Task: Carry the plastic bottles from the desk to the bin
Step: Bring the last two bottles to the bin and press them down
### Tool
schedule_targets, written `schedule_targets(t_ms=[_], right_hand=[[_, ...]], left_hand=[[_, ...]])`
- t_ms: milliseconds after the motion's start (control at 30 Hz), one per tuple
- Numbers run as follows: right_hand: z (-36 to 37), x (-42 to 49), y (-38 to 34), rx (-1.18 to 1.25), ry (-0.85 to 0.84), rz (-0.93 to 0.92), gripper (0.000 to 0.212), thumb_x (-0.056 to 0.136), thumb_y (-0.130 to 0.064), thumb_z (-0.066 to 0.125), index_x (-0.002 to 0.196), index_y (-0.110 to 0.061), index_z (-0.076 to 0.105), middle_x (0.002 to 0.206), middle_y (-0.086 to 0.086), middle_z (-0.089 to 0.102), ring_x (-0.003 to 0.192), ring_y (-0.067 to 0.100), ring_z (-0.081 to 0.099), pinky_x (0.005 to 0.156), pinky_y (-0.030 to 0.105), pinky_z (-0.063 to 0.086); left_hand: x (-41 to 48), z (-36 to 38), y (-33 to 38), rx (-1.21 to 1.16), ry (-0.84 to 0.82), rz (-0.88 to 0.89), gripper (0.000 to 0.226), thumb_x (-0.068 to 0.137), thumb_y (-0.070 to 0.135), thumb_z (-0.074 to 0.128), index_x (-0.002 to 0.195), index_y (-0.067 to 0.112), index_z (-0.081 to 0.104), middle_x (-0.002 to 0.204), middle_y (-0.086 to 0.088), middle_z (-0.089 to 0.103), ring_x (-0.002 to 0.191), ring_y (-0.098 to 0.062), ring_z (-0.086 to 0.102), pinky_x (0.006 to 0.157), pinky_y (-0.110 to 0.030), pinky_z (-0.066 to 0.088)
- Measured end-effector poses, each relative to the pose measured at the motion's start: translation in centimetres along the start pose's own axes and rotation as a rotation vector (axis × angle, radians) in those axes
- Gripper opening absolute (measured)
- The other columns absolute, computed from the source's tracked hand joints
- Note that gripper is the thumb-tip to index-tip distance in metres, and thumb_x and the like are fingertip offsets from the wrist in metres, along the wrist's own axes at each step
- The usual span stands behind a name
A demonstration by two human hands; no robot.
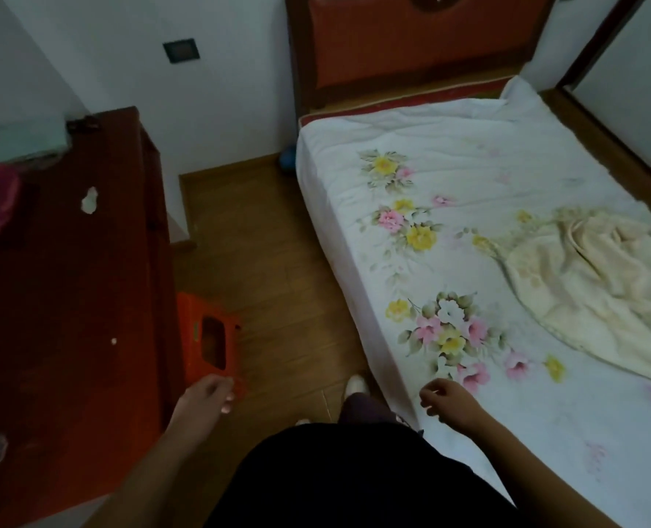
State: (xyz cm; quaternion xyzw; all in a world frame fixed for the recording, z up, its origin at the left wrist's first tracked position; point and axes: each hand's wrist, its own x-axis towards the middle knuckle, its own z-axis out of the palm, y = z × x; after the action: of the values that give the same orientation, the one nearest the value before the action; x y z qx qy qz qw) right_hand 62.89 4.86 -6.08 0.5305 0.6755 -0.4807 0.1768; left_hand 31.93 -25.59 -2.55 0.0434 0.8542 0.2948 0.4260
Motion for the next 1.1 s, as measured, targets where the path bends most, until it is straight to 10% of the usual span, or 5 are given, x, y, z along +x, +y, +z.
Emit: schedule_targets(t_ms=[267, 400, 767, 1100], right_hand=[[-4.7, 9.9, -6.1, 0.022, -0.039, 0.043, 0.013, 0.094, -0.017, 0.061, 0.087, -0.008, 0.066, 0.087, 0.013, 0.072, 0.065, 0.018, 0.064, 0.056, 0.022, 0.044], [-6.6, 16.2, -13.8, -0.079, -0.108, -0.053, 0.016, 0.092, -0.023, 0.061, 0.089, -0.009, 0.069, 0.086, 0.01, 0.075, 0.071, 0.02, 0.07, 0.065, 0.031, 0.053], [-3.1, 23.6, -39.8, -0.486, -0.44, -0.457, 0.01, 0.093, -0.037, 0.059, 0.097, -0.03, 0.065, 0.103, -0.004, 0.068, 0.097, 0.014, 0.066, 0.093, 0.037, 0.054], [6.4, 20.9, -55.2, -0.671, -0.612, -0.693, 0.016, 0.096, -0.038, 0.057, 0.109, -0.031, 0.061, 0.105, -0.009, 0.066, 0.097, 0.007, 0.063, 0.074, 0.021, 0.047]], left_hand=[[8.0, -2.1, 10.2, -0.013, 0.055, 0.025, 0.023, 0.103, 0.03, 0.051, 0.1, 0.016, 0.068, 0.096, -0.003, 0.073, 0.084, -0.017, 0.072, 0.058, -0.019, 0.052], [10.8, -3.2, 10.8, -0.069, 0.109, -0.101, 0.022, 0.101, 0.037, 0.051, 0.1, 0.024, 0.069, 0.096, 0.003, 0.075, 0.087, -0.016, 0.073, 0.083, -0.039, 0.054], [8.5, -5.5, 7.6, -0.44, 0.498, -0.349, 0.019, 0.099, 0.031, 0.057, 0.094, 0.023, 0.074, 0.088, -0.003, 0.077, 0.079, -0.025, 0.074, 0.08, -0.047, 0.057], [7.5, -11.0, 6.6, -0.715, 0.854, -0.343, 0.019, 0.099, 0.029, 0.058, 0.093, 0.02, 0.073, 0.083, -0.002, 0.077, 0.068, -0.014, 0.07, 0.061, -0.031, 0.051]])
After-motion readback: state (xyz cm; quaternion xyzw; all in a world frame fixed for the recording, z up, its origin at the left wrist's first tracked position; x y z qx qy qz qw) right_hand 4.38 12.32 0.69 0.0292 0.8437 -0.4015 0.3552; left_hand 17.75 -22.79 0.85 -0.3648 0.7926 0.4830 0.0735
